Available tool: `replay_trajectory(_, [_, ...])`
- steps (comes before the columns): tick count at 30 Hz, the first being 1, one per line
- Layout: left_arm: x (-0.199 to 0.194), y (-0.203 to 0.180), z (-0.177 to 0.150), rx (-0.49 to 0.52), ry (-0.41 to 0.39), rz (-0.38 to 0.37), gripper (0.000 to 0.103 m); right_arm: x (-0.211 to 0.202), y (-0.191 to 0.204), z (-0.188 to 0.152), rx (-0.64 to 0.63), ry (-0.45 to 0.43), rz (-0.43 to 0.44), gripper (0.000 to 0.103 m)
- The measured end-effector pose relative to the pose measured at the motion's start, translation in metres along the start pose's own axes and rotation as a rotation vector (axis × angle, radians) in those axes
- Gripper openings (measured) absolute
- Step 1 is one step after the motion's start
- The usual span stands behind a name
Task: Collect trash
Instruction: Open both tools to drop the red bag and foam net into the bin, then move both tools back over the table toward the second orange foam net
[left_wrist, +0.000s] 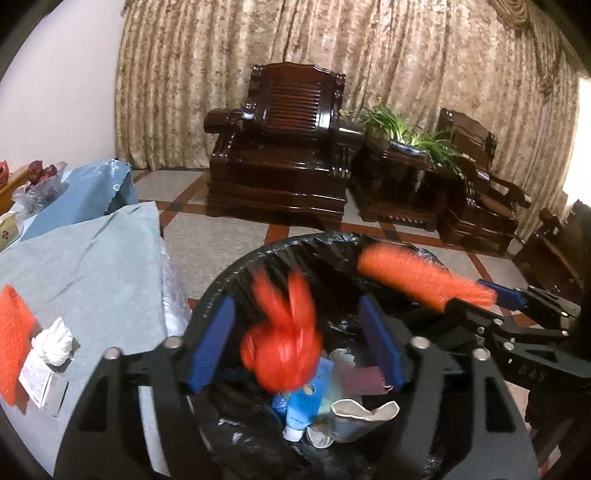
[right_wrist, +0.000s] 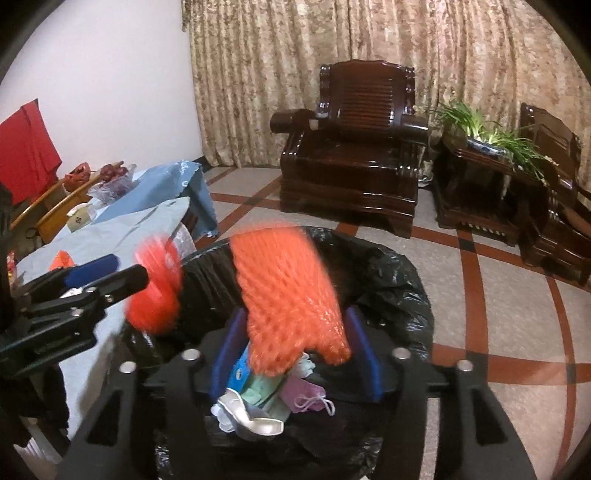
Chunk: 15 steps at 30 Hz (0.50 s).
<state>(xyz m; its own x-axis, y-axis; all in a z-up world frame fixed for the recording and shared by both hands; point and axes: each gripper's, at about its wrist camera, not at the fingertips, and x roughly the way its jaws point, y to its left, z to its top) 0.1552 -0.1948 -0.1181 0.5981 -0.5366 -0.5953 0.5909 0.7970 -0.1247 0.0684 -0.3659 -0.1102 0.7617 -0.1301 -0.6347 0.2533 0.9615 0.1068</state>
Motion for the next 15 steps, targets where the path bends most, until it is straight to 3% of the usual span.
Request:
replay_trajectory(4, [-0.013,0.017,-0.002,-0.024,-0.015,0.04,0.085,-0.006,0.0,-0.001,0.021,-0.02,0.0,0.098])
replay_trajectory(15, [-0.093,0.085,-0.021,-0.062,-0.098,0.283,0.09,-0.015,0.05,0.007,-0.025,-0.051,0.114,0.097])
